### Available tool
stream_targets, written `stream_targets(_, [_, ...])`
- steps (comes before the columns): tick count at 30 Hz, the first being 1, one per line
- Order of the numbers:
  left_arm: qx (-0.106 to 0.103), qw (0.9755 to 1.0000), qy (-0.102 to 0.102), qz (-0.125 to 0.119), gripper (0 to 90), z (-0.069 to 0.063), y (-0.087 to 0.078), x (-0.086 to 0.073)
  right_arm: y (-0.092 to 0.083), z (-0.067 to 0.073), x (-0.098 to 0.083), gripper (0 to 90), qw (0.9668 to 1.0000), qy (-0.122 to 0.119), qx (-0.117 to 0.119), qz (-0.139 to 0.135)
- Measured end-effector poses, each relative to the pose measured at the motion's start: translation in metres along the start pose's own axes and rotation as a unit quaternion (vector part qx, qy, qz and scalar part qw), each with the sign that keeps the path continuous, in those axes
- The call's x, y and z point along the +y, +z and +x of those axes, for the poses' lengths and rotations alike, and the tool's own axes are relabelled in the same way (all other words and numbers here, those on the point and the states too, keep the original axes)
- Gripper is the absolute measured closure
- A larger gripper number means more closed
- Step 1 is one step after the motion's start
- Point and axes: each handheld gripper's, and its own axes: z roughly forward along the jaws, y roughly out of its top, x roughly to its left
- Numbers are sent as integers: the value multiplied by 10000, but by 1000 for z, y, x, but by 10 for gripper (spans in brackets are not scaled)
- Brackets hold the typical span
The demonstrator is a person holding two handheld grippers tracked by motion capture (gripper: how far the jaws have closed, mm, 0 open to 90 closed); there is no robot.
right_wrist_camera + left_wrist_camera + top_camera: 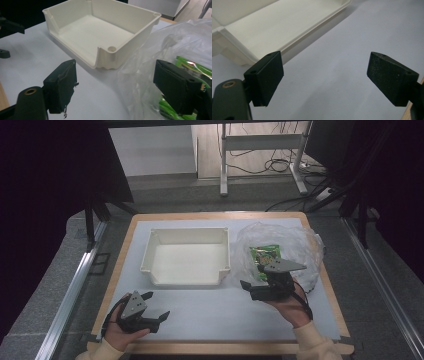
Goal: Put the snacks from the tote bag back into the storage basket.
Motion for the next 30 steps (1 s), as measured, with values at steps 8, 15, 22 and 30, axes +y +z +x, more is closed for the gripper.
stream_targets(8, [34, 10000, -5, 5, 139, 1, 0, 0, 2, -10, 6, 194, 10000, 9, -35, 44])
stream_targets(15, [60, 10000, -8, -14, 139, 0, -1, 0, 6, -21, 12, 194, 9999, 64, -100, 46])
stream_targets(22, [53, 10000, -12, 7, 139, 1, 0, -1, 5, -34, 15, 194, 9996, 159, -219, 66])
stream_targets(30, [40, 10000, 19, 41, 139, 1, 1, -1, 2, -49, 18, 213, 9993, 119, -356, 70])
